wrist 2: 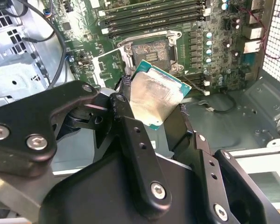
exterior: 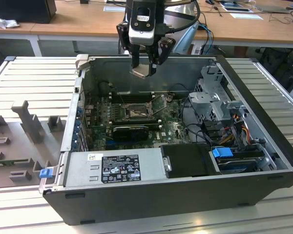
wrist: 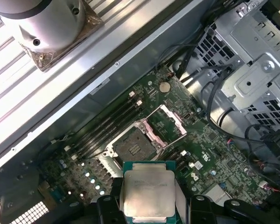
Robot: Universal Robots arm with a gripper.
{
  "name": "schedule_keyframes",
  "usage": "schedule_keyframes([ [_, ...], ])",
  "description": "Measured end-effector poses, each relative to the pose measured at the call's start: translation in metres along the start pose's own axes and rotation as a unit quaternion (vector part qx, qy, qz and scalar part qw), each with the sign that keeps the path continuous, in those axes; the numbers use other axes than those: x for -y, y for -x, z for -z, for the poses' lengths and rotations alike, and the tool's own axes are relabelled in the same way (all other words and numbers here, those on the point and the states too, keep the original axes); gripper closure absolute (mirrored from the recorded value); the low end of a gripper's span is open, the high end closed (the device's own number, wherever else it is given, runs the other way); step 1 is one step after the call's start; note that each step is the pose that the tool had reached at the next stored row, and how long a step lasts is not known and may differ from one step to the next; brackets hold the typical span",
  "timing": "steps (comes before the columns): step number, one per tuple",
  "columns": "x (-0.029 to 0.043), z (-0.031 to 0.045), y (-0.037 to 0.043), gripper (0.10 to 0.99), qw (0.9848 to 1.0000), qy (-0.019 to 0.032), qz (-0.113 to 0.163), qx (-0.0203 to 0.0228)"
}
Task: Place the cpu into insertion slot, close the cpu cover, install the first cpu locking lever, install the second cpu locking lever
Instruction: 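Place the cpu into insertion slot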
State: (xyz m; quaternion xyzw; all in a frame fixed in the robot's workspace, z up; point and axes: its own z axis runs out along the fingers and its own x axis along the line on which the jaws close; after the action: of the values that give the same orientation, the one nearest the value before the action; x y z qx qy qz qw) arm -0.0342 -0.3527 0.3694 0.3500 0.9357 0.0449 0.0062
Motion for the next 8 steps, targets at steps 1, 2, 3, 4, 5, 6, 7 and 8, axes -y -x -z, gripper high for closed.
schedule_keyframes([
  [1, 0.0, 0.0, 0.0, 0.557, 1.0, 0.0001, -0.004, 0.0004],
  [2, 0.0, -0.0001, 0.0, 0.557, 1.0, 0.0002, -0.008, 0.0007],
  [3, 0.0, -0.0001, 0.0, 0.557, 0.9999, 0.0002, -0.011, 0.001],
  [4, 0.0, -0.0001, 0.0, 0.557, 0.9999, 0.0003, -0.017, 0.0015],
  [5, 0.0, -0.0001, 0.0, 0.557, 0.9998, 0.0005, -0.022, 0.002],
  [6, 0.0, -0.0002, 0.0, 0.557, 0.9997, 0.0005, -0.026, 0.0023],
  [7, 0.0, -0.0002, 0.0, 0.557, 0.9996, 0.0006, -0.029, 0.0025],
  [8, 0.0, -0.0003, 0.0, 0.557, 0.9993, 0.0008, -0.038, 0.0034],
])
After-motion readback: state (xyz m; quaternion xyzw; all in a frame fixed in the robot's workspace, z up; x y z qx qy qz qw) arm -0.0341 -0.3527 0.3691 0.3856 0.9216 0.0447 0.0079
